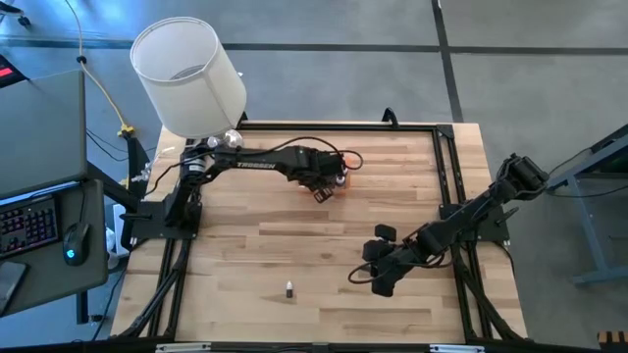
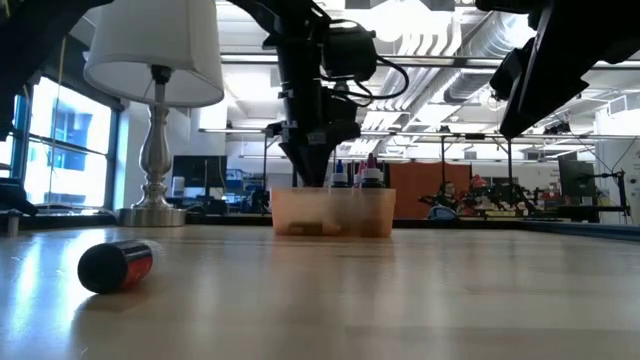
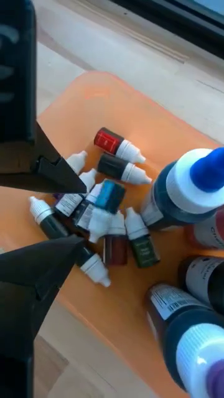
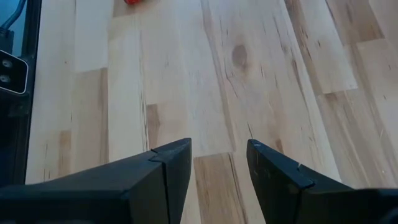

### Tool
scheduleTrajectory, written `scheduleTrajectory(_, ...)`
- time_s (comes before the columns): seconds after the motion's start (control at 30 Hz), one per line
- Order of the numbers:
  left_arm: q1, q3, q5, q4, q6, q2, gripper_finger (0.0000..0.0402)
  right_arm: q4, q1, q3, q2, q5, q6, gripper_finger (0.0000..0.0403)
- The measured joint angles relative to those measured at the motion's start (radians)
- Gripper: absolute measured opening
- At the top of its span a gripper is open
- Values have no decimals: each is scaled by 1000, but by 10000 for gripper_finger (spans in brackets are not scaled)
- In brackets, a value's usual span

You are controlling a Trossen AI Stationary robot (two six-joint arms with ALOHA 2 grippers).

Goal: Pick & Place food coloring
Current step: Put the small red food coloring bottle into the bin

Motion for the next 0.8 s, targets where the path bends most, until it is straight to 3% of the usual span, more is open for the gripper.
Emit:
scheduleTrajectory(0.13,0,3,16,-28,8,0,135,0,0,0,0,0,0,149)
scheduleTrajectory(0.37,-67,94,198,-308,-121,-14,138,0,0,0,0,0,14,149)
scheduleTrajectory(0.57,-291,128,231,-497,-290,-35,138,0,0,0,0,0,61,149)
scheduleTrajectory(0.7,-484,125,228,-486,-428,-53,138,0,2,0,0,14,75,149)
scheduleTrajectory(0.8,-606,123,165,-436,-551,-48,138,0,7,-1,0,35,88,149)
